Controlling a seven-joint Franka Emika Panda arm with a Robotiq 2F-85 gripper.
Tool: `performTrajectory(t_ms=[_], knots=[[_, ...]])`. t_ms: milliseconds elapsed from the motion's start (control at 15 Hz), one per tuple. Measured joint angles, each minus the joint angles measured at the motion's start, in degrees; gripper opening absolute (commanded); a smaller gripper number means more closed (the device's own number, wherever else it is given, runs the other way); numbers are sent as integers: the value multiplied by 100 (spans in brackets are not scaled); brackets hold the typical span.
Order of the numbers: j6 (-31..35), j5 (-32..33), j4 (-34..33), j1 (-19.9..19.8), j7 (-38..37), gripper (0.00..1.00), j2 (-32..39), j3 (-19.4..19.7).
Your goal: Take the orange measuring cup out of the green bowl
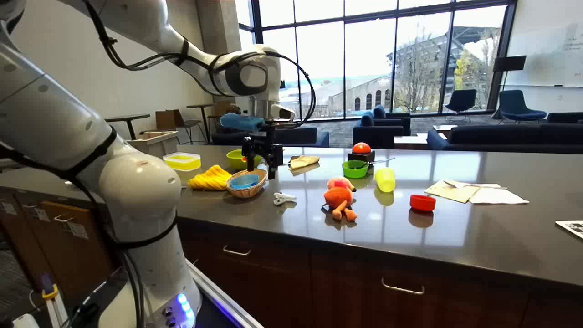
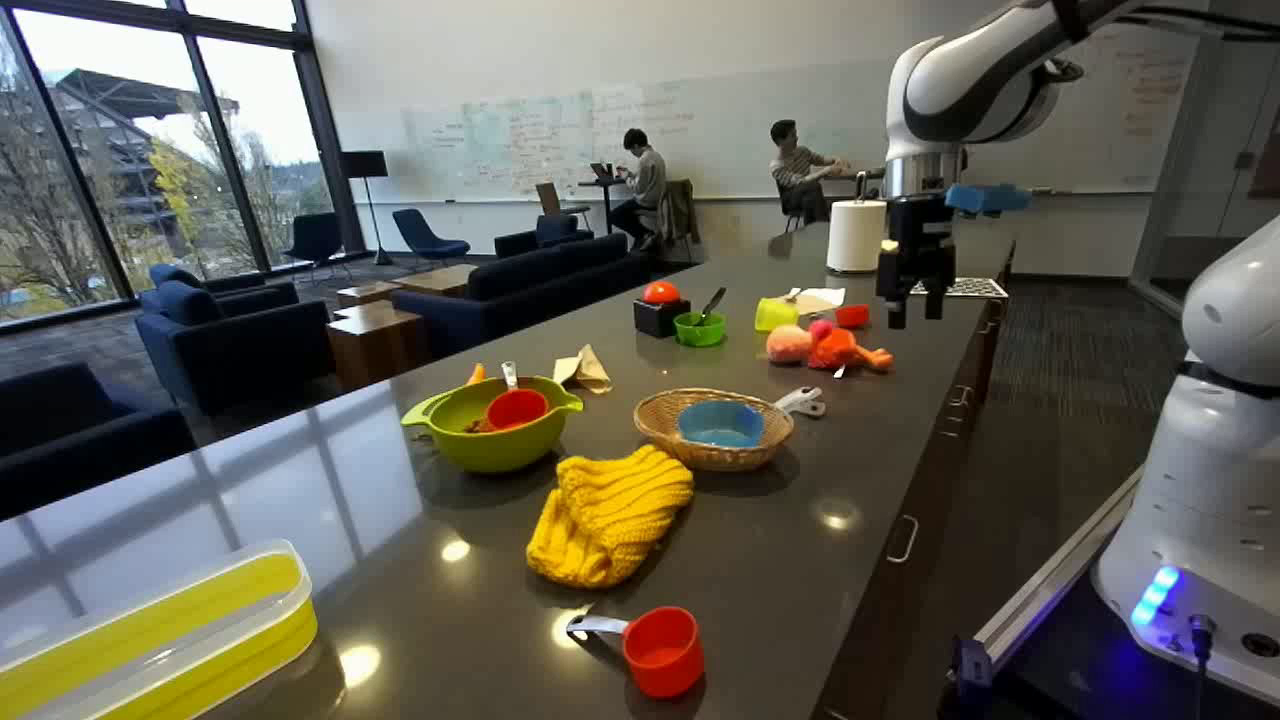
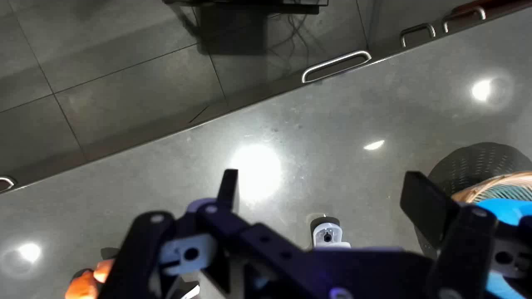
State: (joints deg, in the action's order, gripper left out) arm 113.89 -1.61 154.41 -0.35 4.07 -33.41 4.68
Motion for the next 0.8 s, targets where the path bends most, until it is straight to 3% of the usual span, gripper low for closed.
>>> performTrajectory(t_ms=[800], knots=[[1,78,11,-1,-27,100,-58,-101]])
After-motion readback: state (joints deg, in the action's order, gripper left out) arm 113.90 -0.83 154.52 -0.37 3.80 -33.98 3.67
